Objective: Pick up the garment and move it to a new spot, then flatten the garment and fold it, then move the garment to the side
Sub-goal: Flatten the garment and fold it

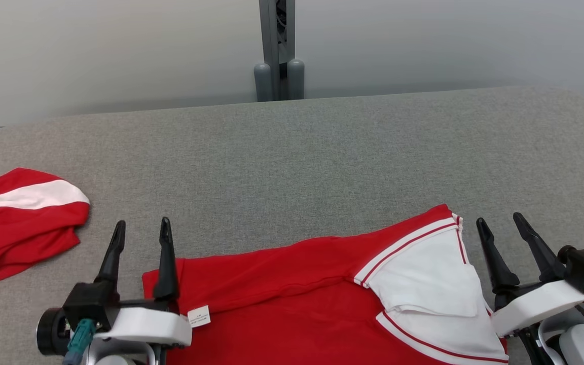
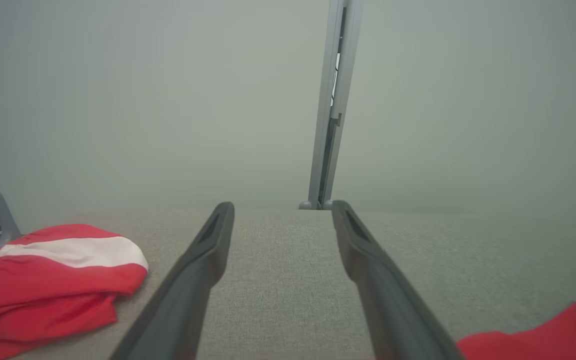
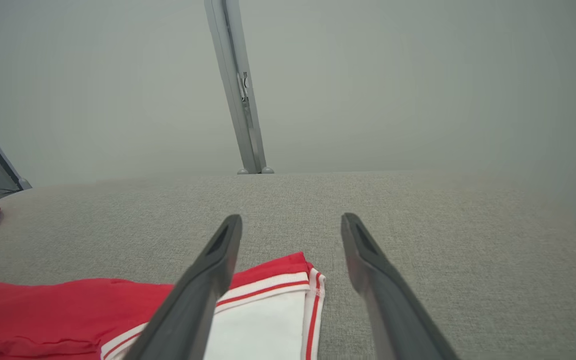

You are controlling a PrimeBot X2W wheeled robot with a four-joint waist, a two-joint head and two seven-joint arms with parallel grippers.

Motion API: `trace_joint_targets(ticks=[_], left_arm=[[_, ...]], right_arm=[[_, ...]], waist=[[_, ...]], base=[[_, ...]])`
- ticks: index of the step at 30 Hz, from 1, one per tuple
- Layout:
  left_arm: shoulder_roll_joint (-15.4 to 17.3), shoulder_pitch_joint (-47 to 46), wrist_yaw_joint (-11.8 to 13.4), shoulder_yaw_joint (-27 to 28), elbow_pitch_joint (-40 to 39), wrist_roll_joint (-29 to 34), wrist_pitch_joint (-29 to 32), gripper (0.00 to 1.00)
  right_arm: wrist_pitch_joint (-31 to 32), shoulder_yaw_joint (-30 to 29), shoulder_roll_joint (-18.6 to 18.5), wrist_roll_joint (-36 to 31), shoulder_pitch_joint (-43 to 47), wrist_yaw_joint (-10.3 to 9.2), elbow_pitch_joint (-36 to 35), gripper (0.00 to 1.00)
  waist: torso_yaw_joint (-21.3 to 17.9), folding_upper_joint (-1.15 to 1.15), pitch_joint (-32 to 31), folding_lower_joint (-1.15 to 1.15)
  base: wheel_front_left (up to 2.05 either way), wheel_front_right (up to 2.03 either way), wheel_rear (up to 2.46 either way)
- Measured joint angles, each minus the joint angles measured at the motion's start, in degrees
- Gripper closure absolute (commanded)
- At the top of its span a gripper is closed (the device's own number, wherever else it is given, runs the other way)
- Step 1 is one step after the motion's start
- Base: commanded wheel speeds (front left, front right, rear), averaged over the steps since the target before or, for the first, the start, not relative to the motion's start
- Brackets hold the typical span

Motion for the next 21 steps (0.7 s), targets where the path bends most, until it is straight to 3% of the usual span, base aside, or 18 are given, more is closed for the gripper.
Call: trace_joint_targets(ticks=[6,13,21], left_arm=[[-3.54,4.39,-4.3,6.69,-2.41,5.02,0.0,0.0],[-5.44,4.74,-8.47,9.43,-1.59,8.93,0.0,0.0],[-5.76,4.35,-10.23,9.71,-0.68,9.91,0.0,0.0]], right_arm=[[-0.55,-1.56,2.53,-1.55,1.0,0.0,1.02,0.0],[-0.67,-2.83,3.01,-0.84,1.83,0.0,4.42,0.0],[2.08,-1.99,4.48,4.87,2.07,0.0,11.25,0.0]], waist=[[-0.44,0.0,0.21,0.0],[0.09,0.0,0.89,0.0],[0.63,0.0,1.96,0.0]], base=[[0.0,0.0,0.0],[0.0,0.0,0.0],[0.0,0.0,0.0]])
